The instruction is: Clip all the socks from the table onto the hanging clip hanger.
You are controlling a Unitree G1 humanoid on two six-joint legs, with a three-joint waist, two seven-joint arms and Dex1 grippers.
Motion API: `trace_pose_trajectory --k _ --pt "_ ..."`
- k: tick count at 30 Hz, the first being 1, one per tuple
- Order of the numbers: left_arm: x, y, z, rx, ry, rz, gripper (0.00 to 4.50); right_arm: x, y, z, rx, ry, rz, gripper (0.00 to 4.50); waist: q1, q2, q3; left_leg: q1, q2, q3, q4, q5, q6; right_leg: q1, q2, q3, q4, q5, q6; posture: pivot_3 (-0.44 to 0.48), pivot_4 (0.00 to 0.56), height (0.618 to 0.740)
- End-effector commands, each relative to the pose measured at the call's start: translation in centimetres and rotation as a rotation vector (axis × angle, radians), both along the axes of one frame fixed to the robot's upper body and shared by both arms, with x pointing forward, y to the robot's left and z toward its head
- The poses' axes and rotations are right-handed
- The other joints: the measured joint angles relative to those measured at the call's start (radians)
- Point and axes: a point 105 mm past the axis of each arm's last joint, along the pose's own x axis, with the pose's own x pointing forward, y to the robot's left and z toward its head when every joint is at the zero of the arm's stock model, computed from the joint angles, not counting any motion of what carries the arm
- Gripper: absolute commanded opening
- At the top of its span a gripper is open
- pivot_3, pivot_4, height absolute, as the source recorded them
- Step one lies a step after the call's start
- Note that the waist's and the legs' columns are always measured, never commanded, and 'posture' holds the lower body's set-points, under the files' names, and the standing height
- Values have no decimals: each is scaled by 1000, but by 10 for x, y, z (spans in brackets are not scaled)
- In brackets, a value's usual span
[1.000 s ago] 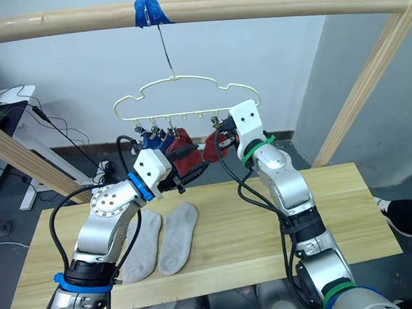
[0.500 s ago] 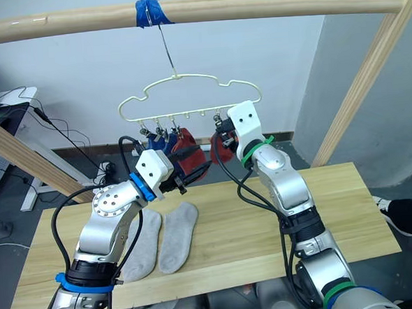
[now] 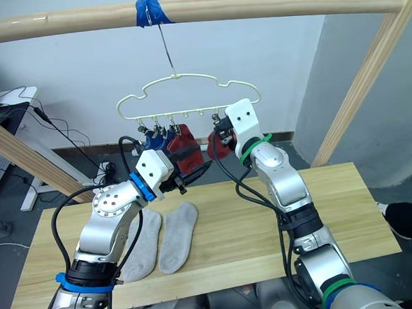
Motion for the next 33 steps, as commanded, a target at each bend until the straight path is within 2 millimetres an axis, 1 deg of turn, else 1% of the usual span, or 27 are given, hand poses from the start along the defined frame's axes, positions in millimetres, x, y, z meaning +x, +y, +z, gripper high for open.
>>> trace_pose_trajectory --k 1,16,19,22,23,33 --pt "-2 -3 9 -3 -44 -8 2470 -3 4 21 16 -78 19 1986 0 0 0 0 0 0 0 0 0 0 0 0 0 0 0 -160 154 730" --pt "-4 -4 8 -3 -42 -12 2470 -2 4 24 29 -90 13 1986 0 0 0 0 0 0 0 0 0 0 0 0 0 0 0 -160 154 730" --pt "-4 -4 8 -2 -41 -13 2470 -2 3 25 46 -88 11 1446 0 0 0 0 0 0 0 0 0 0 0 0 0 0 0 -160 155 730" --pt "-5 -5 7 0 -39 -14 2470 -1 3 26 58 -85 11 427 0 0 0 0 0 0 0 0 0 0 0 0 0 0 0 -159 155 730" --pt "-5 -5 6 1 -39 -14 2470 -1 3 26 61 -84 11 227 0 0 0 0 0 0 0 0 0 0 0 0 0 0 0 -159 154 730" --pt "-7 -1 0 10 -24 2 2470 -1 3 27 77 -76 17 197 0 0 0 0 0 0 0 0 0 0 0 0 0 0 0 -155 156 730"
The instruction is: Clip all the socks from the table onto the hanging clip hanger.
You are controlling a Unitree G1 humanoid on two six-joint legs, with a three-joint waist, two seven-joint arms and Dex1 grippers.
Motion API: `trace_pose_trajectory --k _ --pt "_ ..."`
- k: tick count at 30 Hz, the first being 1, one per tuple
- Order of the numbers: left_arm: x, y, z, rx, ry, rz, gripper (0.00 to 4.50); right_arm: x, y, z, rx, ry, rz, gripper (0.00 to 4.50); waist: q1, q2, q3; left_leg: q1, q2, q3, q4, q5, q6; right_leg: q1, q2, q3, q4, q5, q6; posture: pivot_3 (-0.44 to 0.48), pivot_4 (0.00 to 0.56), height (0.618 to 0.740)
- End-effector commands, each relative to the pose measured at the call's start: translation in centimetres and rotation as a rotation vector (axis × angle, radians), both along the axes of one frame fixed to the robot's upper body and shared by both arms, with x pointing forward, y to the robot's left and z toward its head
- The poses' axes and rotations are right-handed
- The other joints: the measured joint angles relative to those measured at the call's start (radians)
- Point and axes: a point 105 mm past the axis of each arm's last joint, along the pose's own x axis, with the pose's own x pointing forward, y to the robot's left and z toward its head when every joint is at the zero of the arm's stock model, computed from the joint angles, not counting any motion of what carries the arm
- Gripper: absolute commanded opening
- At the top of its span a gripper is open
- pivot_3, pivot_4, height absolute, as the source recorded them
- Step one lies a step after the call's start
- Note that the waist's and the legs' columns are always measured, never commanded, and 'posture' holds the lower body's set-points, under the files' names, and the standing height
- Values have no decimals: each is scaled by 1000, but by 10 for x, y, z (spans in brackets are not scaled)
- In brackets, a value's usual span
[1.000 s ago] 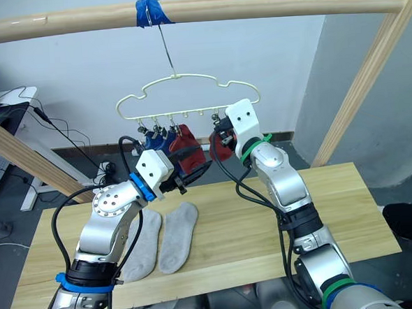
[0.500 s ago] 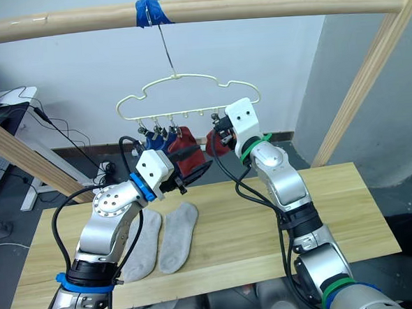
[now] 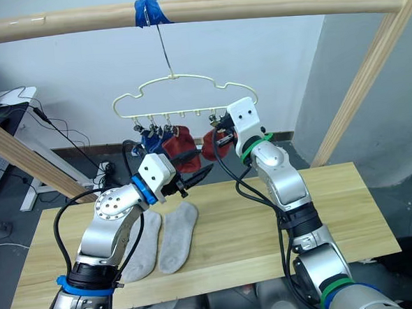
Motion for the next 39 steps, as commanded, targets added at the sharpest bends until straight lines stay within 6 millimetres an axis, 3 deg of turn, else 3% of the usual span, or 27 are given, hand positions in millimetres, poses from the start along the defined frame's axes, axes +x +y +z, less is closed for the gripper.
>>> trace_pose_trajectory --k 1,11,16,39 --pt "-4 -1 11 4 -54 1 2470 -3 3 23 40 -68 20 197 0 0 0 0 0 0 0 0 0 0 0 0 0 0 0 -154 156 730" --pt "-3 -1 11 4 -56 4 2470 -3 3 20 54 -43 25 197 0 0 0 0 0 0 0 0 0 0 0 0 0 0 0 -156 156 730" --pt "-2 -2 11 3 -56 4 2470 -3 3 17 39 -35 22 1856 0 0 0 0 0 0 0 0 0 0 0 0 0 0 0 -157 156 730" --pt "-3 -2 10 3 -51 2 2470 5 -7 20 30 -66 -80 1856 1 0 0 0 0 0 0 0 0 0 0 0 0 0 0 -156 163 730"
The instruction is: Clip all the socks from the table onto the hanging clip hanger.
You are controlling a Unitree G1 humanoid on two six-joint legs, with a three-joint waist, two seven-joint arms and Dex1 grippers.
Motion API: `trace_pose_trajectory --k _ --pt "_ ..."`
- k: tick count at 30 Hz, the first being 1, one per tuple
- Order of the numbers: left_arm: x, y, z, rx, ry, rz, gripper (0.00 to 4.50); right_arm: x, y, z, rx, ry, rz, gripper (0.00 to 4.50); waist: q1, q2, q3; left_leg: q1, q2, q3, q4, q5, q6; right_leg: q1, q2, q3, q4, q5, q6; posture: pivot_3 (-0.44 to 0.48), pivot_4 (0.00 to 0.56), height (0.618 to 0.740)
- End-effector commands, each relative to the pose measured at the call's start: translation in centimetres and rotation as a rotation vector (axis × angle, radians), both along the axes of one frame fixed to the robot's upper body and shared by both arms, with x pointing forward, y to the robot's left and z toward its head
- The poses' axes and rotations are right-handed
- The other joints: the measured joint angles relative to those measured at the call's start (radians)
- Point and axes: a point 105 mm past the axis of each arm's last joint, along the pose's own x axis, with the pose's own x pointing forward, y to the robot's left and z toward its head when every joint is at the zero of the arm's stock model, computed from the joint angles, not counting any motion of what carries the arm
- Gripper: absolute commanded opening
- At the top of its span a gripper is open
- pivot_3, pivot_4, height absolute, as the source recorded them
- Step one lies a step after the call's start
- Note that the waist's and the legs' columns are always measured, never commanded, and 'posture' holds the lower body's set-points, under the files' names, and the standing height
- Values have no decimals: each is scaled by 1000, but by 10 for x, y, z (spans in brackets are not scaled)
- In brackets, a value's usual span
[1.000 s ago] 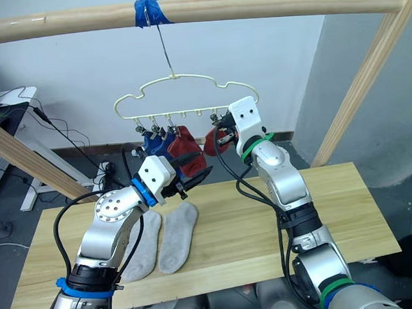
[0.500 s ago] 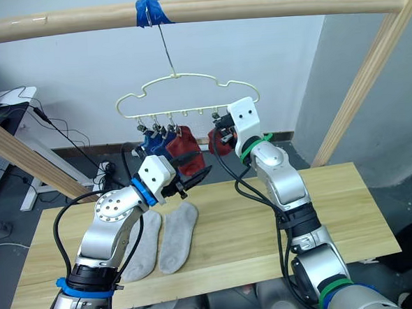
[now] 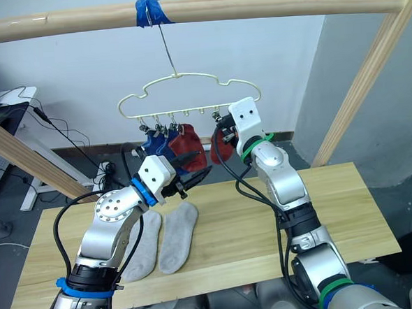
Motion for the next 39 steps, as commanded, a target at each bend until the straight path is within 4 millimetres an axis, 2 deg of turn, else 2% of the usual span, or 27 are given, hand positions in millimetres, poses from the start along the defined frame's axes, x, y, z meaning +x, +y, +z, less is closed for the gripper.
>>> trace_pose_trajectory --k 1,7,14,17,23,29,39 --pt "-4 -3 11 0 -51 -18 2470 0 -2 21 40 -56 -25 1856 0 0 0 0 0 0 0 0 0 0 0 0 0 0 0 -156 163 730" --pt "-5 -3 11 -2 -50 -17 2470 -4 -9 18 57 -22 -59 1856 0 0 0 0 0 0 0 0 0 0 0 0 0 0 0 -158 166 730" --pt "-5 -1 11 -29 -34 -15 2470 -26 -14 17 -14 -33 10 1856 1 0 0 -1 0 0 -1 0 0 0 0 0 -2 0 0 -169 175 730" --pt "-4 1 17 -60 -35 -16 2470 -36 -16 14 -68 -35 48 1856 1 0 0 -1 0 0 -1 0 0 0 0 0 -3 0 0 -169 175 730" --pt "-6 5 47 -221 -17 -69 2470 -54 -22 14 -156 -72 120 1856 1 0 0 -1 0 0 -1 0 0 0 0 0 -4 -1 2 -176 180 730" --pt "-6 7 66 -261 -36 -93 2470 -57 -24 17 -131 -84 128 1856 1 0 0 -1 0 0 -1 0 0 1 1 0 -7 -1 2 -179 189 730" --pt "-6 10 74 -186 -31 -148 2470 -40 -22 19 -37 -15 62 1856 1 1 4 -1 1 1 -2 0 0 1 1 1 -9 -1 2 -177 227 730"
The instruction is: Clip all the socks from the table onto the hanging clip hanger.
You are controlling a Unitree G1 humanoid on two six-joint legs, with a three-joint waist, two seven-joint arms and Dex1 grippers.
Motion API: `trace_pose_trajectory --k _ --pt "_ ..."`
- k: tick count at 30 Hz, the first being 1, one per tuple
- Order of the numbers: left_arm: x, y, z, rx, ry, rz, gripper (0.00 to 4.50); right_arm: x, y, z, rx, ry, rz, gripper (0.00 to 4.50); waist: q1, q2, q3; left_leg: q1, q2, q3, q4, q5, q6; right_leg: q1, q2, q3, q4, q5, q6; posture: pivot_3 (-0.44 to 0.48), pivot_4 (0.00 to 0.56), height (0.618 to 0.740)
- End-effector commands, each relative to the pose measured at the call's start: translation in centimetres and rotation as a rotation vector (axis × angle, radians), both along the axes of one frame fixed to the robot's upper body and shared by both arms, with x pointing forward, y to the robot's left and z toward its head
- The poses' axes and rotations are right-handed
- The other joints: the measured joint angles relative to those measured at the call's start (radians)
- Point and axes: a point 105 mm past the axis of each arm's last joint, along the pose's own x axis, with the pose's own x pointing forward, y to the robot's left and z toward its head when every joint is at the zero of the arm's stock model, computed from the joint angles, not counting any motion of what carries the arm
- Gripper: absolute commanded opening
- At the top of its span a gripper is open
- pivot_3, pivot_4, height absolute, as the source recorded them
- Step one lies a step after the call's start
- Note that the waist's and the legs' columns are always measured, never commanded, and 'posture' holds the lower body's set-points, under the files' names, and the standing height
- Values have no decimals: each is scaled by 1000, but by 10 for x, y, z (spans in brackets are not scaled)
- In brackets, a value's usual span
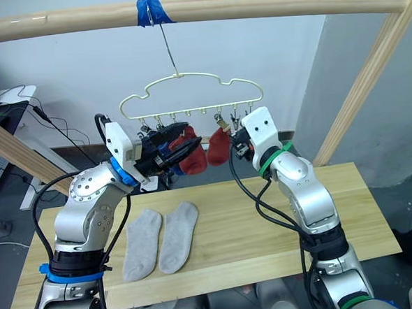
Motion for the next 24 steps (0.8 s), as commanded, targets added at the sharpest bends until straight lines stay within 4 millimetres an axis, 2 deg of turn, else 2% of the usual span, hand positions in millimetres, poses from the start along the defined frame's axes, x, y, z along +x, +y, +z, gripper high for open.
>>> trace_pose_trajectory --k 1,14,24 --pt "-3 2 10 5 -21 -27 2470 2 2 16 48 -24 -3 1856 0 1 2 0 0 0 0 0 0 0 0 0 0 0 0 -174 232 730" --pt "-2 5 7 37 -23 0 2470 17 2 21 87 14 -53 1856 5 2 5 -1 1 0 -5 0 0 0 0 0 -6 1 -1 -158 236 730" --pt "-2 3 3 41 -17 8 2470 -10 -1 26 17 -49 32 1856 13 4 6 0 1 0 -14 0 0 -2 0 -1 -9 1 -1 -167 240 730"
